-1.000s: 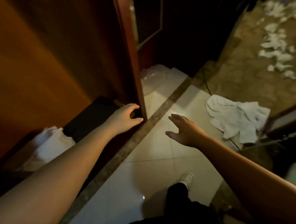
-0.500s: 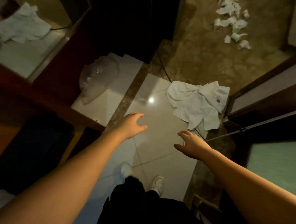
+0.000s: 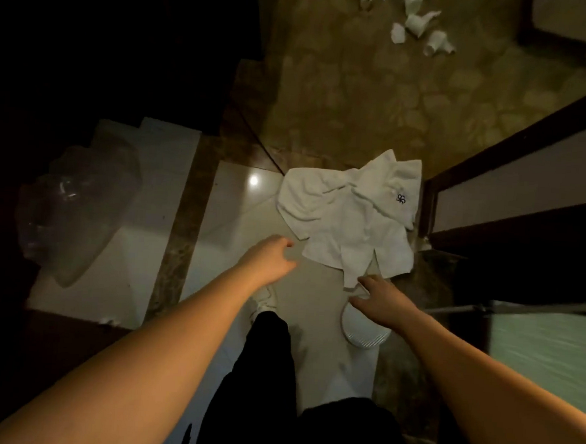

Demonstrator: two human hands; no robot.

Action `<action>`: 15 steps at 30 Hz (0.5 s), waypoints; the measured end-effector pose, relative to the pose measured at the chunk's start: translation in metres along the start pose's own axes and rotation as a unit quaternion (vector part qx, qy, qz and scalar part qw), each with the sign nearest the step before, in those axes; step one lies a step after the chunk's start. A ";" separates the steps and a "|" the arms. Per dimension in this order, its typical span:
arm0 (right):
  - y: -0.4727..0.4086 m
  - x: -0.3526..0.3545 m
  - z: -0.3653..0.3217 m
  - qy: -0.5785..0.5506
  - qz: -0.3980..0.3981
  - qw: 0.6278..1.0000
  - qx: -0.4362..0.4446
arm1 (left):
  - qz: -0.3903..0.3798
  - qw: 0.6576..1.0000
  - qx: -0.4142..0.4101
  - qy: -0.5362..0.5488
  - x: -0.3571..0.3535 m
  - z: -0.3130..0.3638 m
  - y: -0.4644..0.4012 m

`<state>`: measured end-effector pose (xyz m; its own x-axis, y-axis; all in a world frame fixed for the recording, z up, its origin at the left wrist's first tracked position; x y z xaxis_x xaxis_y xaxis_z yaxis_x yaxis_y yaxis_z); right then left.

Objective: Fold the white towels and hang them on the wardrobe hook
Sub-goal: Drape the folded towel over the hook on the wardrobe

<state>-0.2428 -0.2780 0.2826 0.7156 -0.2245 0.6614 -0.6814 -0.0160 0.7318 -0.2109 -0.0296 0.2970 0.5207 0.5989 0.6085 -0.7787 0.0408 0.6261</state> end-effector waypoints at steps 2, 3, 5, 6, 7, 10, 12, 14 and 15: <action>-0.041 -0.005 0.006 -0.043 -0.007 0.999 -0.029 | -0.010 1.000 0.016 0.001 -0.009 -0.007 -0.047; -0.062 -0.010 0.010 -0.072 -0.006 0.996 -0.048 | -0.014 1.000 0.025 0.004 -0.016 -0.012 -0.070; -0.102 -0.026 0.022 -0.121 -0.009 0.989 -0.086 | -0.030 0.998 0.047 0.012 -0.039 -0.023 -0.113; -0.122 -0.036 0.030 -0.144 -0.011 0.984 -0.103 | -0.040 0.997 0.060 0.018 -0.053 -0.028 -0.134; -0.143 -0.047 0.038 -0.169 -0.012 0.978 -0.121 | -0.053 0.996 0.070 0.022 -0.070 -0.034 -0.154; -0.208 -0.088 0.068 -0.218 -0.018 0.961 -0.167 | -0.091 0.992 0.087 0.018 -0.128 -0.051 -0.210; -0.248 -0.116 0.088 -0.235 -0.027 0.951 -0.198 | -0.104 0.988 0.114 0.028 -0.168 -0.066 -0.246; -0.277 -0.144 0.107 -0.265 -0.017 0.934 -0.239 | -0.104 0.982 0.147 0.050 -0.205 -0.080 -0.277; -0.288 -0.158 0.117 -0.281 -0.005 0.923 -0.262 | -0.103 0.979 0.163 0.059 -0.222 -0.087 -0.292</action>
<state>-0.1772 -0.3515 -0.0519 0.4278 -0.7000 0.5718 -0.4012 0.4199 0.8141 -0.1300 -0.1051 -0.0635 0.5964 0.6937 0.4039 -0.4980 -0.0749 0.8639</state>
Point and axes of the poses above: each hand's wrist, its own y-axis away from the middle knuckle, its own x-axis out of the back of the hand, z = x × y, the point moved 2 cm from there along -y, towards the middle knuckle, and after that the axes turned 11 degrees about z, right-handed, at the moved point
